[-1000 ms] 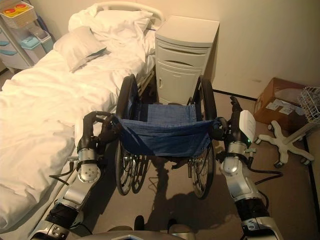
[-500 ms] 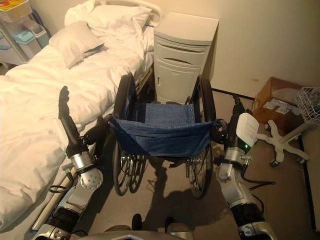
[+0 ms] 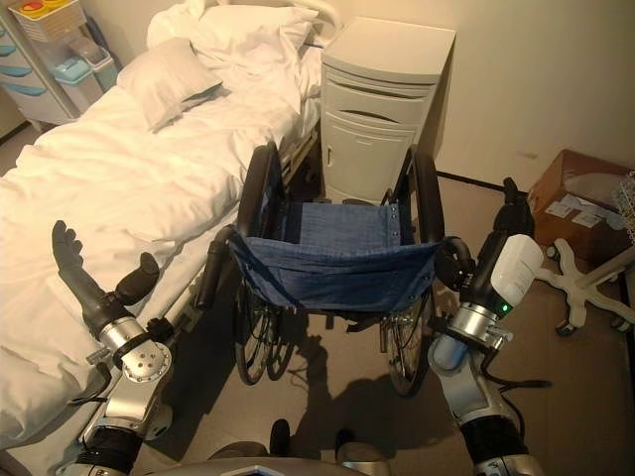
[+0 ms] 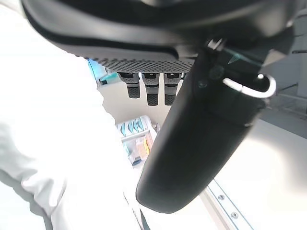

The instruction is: Push the wheelchair next to the bed

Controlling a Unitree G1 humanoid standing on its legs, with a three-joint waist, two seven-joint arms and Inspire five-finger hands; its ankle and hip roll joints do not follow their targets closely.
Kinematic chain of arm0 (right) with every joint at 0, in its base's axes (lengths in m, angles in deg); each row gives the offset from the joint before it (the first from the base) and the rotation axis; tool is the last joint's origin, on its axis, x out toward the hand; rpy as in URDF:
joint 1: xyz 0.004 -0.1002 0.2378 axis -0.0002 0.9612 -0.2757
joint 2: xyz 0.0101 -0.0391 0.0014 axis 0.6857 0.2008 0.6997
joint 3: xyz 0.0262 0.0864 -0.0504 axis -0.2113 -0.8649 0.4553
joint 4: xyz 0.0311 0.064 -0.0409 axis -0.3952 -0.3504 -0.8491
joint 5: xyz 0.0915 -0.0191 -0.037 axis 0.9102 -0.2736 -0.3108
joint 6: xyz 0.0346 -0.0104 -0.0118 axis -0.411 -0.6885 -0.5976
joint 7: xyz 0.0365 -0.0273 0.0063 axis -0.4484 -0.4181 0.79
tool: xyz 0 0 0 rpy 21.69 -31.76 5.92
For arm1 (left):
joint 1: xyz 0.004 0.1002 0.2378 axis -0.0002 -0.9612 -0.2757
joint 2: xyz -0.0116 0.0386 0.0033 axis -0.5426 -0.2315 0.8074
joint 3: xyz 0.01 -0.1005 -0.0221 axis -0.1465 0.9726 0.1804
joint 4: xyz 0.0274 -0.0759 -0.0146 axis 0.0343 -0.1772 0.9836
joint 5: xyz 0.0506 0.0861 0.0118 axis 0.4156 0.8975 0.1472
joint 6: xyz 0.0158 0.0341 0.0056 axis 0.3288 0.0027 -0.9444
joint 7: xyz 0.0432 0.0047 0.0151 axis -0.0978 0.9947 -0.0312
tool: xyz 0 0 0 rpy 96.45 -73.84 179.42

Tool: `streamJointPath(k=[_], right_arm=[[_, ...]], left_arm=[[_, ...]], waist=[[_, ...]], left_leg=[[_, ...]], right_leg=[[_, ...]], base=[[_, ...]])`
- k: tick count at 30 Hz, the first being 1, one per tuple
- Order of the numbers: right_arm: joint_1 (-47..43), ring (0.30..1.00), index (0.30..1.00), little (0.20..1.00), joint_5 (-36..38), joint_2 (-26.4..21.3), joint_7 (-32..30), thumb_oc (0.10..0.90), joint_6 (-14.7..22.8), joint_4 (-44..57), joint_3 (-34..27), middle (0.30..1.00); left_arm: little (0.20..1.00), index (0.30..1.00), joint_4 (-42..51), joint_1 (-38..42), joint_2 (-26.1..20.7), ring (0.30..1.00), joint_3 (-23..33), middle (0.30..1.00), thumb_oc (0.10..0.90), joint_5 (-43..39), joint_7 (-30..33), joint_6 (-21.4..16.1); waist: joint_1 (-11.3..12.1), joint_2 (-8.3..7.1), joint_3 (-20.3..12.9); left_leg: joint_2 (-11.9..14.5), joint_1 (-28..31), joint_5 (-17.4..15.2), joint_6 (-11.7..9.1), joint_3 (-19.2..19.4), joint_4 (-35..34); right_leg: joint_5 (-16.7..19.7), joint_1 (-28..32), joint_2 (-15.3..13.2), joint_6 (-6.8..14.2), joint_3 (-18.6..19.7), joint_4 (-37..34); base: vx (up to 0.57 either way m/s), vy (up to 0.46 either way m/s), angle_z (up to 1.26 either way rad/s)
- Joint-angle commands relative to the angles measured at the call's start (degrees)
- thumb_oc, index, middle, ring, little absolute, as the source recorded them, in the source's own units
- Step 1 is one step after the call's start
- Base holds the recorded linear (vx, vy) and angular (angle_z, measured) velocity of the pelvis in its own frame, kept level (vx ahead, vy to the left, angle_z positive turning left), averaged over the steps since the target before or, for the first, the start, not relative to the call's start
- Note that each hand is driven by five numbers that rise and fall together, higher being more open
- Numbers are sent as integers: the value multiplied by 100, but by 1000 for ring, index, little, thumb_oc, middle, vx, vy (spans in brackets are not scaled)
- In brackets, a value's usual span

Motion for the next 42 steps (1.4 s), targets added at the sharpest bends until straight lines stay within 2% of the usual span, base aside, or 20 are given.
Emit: streamJointPath(k=[1,6,9,11,14,15,17,29,36,39,42], right_arm=[[82,900,900,900,774,122,953,800,1034,450,-90,900],[178,900,900,900,720,125,1225,800,1648,682,-299,900],[126,900,900,900,667,23,1331,800,1854,767,-414,900],[100,900,900,900,1291,-22,1953,800,1989,877,-504,900],[81,900,900,900,3061,8,3769,800,2045,866,-688,900],[74,900,900,900,3386,38,4136,800,2069,775,-772,900],[19,900,900,900,3758,5,4463,800,2026,674,-943,900],[-168,900,900,900,4429,-283,4738,800,1635,113,-1581,900],[-16,900,900,900,4293,-544,4183,800,1507,-601,-1883,900],[94,900,900,900,4855,-520,4066,800,1421,-1078,-2009,900],[138,900,900,900,5809,-359,4301,800,1385,-1429,-2133,900]], left_arm=[[900,900,449,253,-275,900,331,900,800,21,-150,-717],[900,900,443,104,-267,900,477,900,800,-29,-340,-854],[900,900,401,107,-278,900,516,900,800,-24,-380,-868],[900,900,395,124,-280,900,546,900,800,-53,-446,-841],[900,900,308,134,-293,900,659,900,800,-137,-679,-911],[900,900,253,142,-295,900,722,900,800,-133,-778,-953],[900,900,181,163,-332,900,781,900,800,-130,-847,-975],[900,900,-471,239,-414,900,955,900,800,-88,-821,-1068],[900,900,-877,208,-483,900,1033,900,800,-147,-835,-1148],[900,900,-1052,146,-495,900,959,900,800,-212,-999,-1202],[900,900,-1245,113,-529,900,841,900,800,-303,-1293,-1338]], waist=[[17,-197,-236],[14,-219,-218],[17,-225,-240],[10,-231,-252],[4,-259,-277],[4,-272,-288],[4,-289,-316],[-3,-329,-394],[-35,-346,-382],[-53,-336,-346],[-63,-324,-317]], left_leg=[[-140,267,-910,81,211,252],[-139,268,-901,78,230,239],[-139,281,-898,68,234,212],[-137,279,-896,65,241,206],[-134,267,-897,52,257,215],[-129,270,-895,45,265,211],[-124,275,-888,37,275,197],[-108,307,-899,13,322,160],[-97,292,-890,-9,356,160],[-89,297,-887,-8,371,153],[-84,309,-897,1,393,154]], right_leg=[[-332,-311,-48,132,208,644],[-322,-304,-47,123,166,619],[-315,-287,-38,125,160,582],[-313,-289,-36,125,163,573],[-311,-296,-40,130,156,571],[-307,-286,-43,132,143,558],[-304,-284,-47,140,116,551],[-292,-250,-33,132,104,491],[-281,-268,-33,149,106,489],[-275,-276,-32,146,104,495],[-277,-270,-31,144,107,505]], base=[[0,0,0],[0,0,0],[0,0,0],[0,0,0],[0,0,0],[0,0,0],[0,0,0],[0,0,0],[0,0,0],[0,0,0],[0,0,0]])
